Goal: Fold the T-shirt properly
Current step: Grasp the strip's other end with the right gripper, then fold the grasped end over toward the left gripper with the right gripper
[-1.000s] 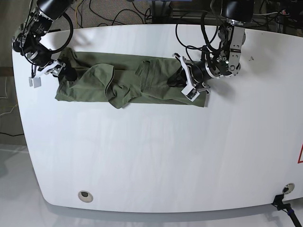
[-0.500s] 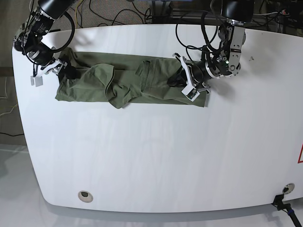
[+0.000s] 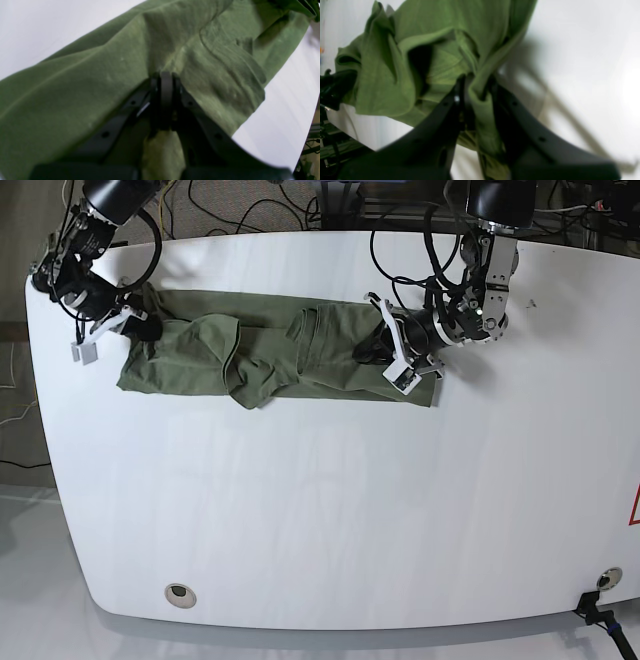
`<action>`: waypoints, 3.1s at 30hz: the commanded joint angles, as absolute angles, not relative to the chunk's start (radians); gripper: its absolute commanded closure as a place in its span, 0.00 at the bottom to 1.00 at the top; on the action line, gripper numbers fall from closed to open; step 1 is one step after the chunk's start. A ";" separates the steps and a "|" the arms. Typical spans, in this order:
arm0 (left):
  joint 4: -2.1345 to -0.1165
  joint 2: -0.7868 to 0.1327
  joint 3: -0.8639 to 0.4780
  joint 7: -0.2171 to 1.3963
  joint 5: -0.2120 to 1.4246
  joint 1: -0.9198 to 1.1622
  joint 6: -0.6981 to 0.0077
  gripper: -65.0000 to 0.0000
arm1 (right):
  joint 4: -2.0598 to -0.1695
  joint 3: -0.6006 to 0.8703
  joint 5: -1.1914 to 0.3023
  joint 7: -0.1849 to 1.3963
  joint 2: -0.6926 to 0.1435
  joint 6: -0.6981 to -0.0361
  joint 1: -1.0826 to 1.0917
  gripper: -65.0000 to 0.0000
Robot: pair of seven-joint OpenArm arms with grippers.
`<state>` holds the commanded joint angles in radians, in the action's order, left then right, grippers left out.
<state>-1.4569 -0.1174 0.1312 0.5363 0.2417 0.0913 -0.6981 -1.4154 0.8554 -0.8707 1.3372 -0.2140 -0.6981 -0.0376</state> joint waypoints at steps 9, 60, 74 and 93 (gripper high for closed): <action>-1.581 -0.117 0.128 0.539 0.242 0.097 -0.698 1.00 | -1.463 0.855 -0.995 1.396 -0.211 -0.698 -0.025 1.00; -1.443 -0.156 -0.143 0.538 0.239 0.151 -0.698 1.00 | -1.784 0.495 -1.102 1.396 0.156 -0.698 -0.022 1.00; -1.406 -0.154 -0.142 0.536 0.240 0.134 -0.698 1.00 | -1.666 0.295 -1.221 1.340 0.157 -0.628 -0.005 1.00; -1.412 -0.147 -0.108 0.536 0.240 0.140 -0.698 1.00 | -1.662 0.033 -1.210 1.099 0.150 -0.467 -0.007 1.00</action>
